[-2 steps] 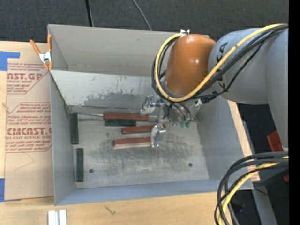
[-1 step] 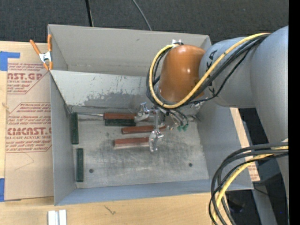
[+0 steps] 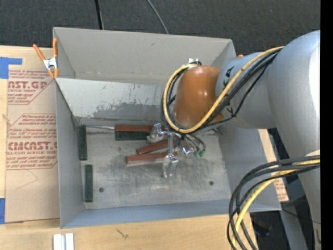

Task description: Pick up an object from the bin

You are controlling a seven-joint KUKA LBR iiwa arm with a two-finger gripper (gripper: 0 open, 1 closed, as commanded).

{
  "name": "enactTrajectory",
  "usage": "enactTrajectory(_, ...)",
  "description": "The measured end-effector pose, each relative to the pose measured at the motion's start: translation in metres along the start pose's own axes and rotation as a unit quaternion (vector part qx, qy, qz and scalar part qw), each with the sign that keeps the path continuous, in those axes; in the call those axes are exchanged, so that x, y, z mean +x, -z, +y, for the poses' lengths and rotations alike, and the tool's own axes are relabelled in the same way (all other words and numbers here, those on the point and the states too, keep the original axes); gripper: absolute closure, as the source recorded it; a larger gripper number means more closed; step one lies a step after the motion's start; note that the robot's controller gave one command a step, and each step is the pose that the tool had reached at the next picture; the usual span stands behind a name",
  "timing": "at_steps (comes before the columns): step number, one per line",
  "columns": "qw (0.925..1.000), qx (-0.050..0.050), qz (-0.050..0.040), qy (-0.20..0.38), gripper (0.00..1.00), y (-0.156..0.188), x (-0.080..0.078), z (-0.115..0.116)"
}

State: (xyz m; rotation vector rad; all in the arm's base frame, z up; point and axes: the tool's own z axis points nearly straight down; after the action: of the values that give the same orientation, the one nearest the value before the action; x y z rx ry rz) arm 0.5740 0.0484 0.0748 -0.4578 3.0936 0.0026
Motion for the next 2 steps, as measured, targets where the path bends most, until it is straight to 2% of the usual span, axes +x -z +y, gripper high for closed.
enactTrajectory(1,1.0000,0.000,0.0025,0.001,1.00,0.0069,-0.0027,-0.0002)
enactTrajectory(2,1.0000,0.000,0.0025,0.001,1.00,0.0069,-0.0027,-0.0002)
